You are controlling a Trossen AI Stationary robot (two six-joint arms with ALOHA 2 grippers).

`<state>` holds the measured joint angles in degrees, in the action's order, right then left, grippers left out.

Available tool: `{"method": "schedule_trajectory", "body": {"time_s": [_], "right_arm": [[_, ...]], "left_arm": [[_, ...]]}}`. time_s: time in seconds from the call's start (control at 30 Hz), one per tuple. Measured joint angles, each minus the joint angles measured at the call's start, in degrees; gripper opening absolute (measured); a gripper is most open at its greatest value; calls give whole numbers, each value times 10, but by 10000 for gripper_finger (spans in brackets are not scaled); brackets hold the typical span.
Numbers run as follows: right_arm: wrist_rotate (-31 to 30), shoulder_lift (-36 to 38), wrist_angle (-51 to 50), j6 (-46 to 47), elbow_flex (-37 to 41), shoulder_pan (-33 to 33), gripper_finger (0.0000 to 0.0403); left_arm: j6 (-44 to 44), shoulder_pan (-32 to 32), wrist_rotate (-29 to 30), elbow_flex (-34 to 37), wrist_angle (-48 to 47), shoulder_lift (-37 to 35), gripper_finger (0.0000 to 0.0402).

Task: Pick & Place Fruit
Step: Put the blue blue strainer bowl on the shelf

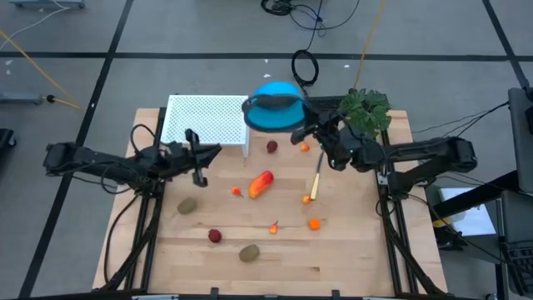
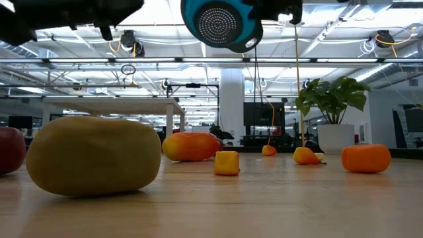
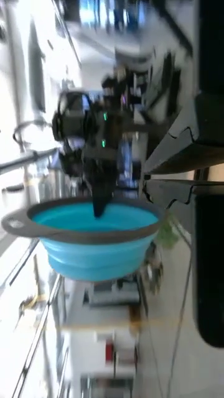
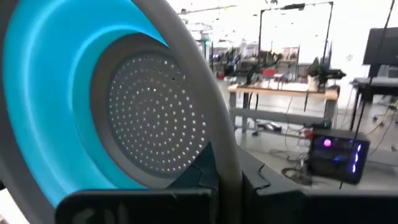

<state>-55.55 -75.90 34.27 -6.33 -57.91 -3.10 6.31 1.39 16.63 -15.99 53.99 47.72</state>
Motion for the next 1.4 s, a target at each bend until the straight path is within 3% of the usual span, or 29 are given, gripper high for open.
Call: {"method": "schedule_trajectory", "body": {"time_s": [0.33,0.7,0.97,1.1,1.4], "right_arm": [[1,-17,24,-8,0,-45,2],[3,-17,45,-8,0,-70,3],[33,-17,49,-4,0,-71,3],[33,-17,50,-8,0,-71,3],[33,-15,59,-34,0,-71,3]], "left_arm": [[100,0,150,-142,-20,145,24],[84,-1,345,-287,-63,301,24],[81,-22,345,-342,-63,368,24],[39,-30,342,-342,-64,375,31],[-41,-44,340,-342,-63,374,123]]}}
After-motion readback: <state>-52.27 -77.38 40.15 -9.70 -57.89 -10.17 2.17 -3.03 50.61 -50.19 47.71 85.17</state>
